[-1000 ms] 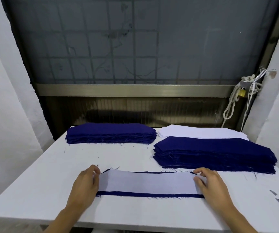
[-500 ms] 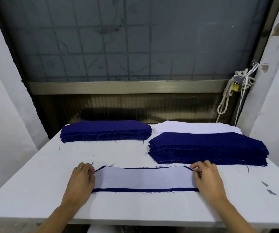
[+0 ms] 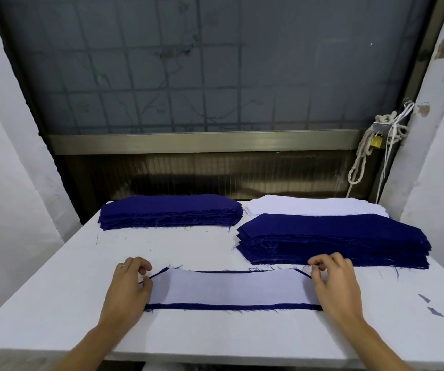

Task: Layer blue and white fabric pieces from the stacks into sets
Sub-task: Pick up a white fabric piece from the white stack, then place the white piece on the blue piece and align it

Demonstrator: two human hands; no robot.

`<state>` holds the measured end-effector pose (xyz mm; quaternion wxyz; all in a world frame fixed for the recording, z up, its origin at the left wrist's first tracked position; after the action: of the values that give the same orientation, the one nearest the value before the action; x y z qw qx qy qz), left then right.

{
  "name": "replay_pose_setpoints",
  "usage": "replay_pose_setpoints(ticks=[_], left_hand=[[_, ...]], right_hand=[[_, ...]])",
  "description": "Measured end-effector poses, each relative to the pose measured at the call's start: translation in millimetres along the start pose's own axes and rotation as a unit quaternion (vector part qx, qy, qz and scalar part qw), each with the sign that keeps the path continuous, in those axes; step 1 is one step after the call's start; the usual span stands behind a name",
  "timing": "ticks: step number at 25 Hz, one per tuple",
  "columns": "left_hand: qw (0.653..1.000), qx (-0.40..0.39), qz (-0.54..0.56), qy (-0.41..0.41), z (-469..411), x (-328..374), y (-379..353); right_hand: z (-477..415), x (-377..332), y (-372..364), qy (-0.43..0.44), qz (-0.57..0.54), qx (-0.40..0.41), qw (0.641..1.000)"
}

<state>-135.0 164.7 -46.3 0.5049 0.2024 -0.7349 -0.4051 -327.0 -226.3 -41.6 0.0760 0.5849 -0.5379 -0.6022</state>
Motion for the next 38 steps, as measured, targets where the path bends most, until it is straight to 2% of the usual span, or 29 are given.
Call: replay_pose_setpoints(ticks=[3,6,13,19,25,31,36,38], left_hand=[[0.999,0.02,0.015,-0.021,-25.9,25.0,9.6],[0.998,-0.001,0.032,-0.045,-70.5,65.6,14.1],[0.986,-0.126,0.07,-0.081,-180.2,171.3,-23.8],[0.971,-0.227,0.013,-0.076,-252.0,213.0,-87.1],[0.97,-0.24,-0.019,-0.028,-295.0,226.7,-146.3],[0.978,-0.207,-0.007,0.028,-314.7,237.3,-170.9],[0.983,-0.177,0.027,0.034,-317.1,241.5,-176.4],[0.986,-0.164,-0.006,0.012,-316.8,244.9,-175.4]], right_hand=[[-28.1,-16.3,18.1,0.049,0.003,0.039,0.998],[-78.2,-36.3,37.2,0.049,-0.001,0.035,0.998],[-191.8,-37.7,30.1,-0.021,0.045,-0.099,0.994],[-258.5,-8.4,-7.6,-0.074,0.102,-0.169,0.978],[-284.7,17.5,-39.3,-0.065,0.127,-0.205,0.968],[-286.1,27.7,-50.8,-0.036,0.149,-0.197,0.968],[-284.6,31.0,-50.8,-0.023,0.146,-0.183,0.972],[-283.9,32.2,-52.1,-0.017,0.156,-0.171,0.973]])
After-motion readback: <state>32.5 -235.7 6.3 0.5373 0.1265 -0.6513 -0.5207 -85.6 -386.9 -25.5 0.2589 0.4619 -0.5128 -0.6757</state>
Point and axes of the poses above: each hand's wrist, its own z-axis away from the middle knuckle, its own y-axis out of the back of the hand, x = y × z, the point moved 1 cm from there along -z, towards the middle knuckle, and after that the axes turned 14 degrees about -x, right-handed, at the moved point
